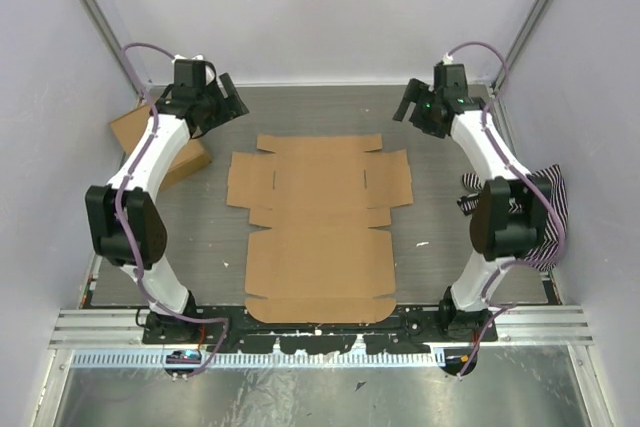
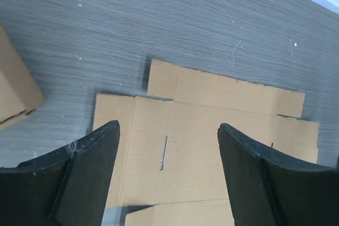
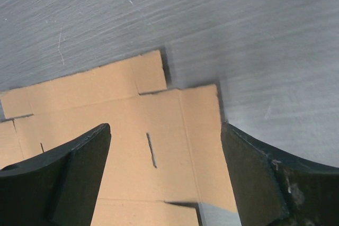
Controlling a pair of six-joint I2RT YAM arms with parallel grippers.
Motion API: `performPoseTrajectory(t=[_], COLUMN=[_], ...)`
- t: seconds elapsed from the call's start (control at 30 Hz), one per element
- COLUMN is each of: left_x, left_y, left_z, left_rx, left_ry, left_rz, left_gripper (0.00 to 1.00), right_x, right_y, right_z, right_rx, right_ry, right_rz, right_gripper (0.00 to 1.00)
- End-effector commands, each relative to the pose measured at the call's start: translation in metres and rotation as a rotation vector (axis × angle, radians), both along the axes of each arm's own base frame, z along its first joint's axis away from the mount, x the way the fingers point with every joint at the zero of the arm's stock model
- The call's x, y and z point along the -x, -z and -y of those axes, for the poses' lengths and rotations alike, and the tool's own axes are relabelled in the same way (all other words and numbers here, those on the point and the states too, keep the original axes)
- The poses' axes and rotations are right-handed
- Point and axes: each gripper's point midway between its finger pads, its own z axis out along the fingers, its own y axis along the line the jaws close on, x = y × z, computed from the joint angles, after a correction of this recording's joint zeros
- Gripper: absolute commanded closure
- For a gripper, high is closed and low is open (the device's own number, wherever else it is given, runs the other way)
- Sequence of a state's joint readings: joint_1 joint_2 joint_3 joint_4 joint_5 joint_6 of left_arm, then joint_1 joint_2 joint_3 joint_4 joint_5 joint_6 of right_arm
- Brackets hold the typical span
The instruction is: Fold the paper box
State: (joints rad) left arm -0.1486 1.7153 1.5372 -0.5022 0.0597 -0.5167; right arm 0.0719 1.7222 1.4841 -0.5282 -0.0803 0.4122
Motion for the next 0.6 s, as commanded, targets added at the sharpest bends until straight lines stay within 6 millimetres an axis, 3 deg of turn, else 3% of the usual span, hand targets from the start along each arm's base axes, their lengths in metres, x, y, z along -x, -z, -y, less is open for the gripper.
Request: performPoseTrajectory(t=[0.0, 0.2, 0.33, 0.57], left_x=[-0.015, -0.041, -0.057, -0.066], left_y=[0.020, 0.054, 0.075, 0.109], left_z=[0.013, 0.025, 0.031, 0.037], left_rx=[0.012, -0.045, -0.065, -0.095], left_ry=[0.061, 0.082, 0.093, 0.111], left_rz=[-0.060, -0.117, -0.144, -0.199], left_gripper=[0.19, 0.19, 0.19, 0.20], right_x=[-0.034, -0.072, -0.092, -0.094], right_y=[0.014, 0.055, 0.072, 0.100], right_z=[-0.036, -0.056, -0.063, -0.067], right_rx=[0.000, 0.013, 0.031, 0.058], right_ry=[-0.099, -0.109, -0.124, -0.143], right_rz=[-0.019, -0.065, -0.073, -0.122], right_gripper=[0.13, 0.11, 0.12, 0.12])
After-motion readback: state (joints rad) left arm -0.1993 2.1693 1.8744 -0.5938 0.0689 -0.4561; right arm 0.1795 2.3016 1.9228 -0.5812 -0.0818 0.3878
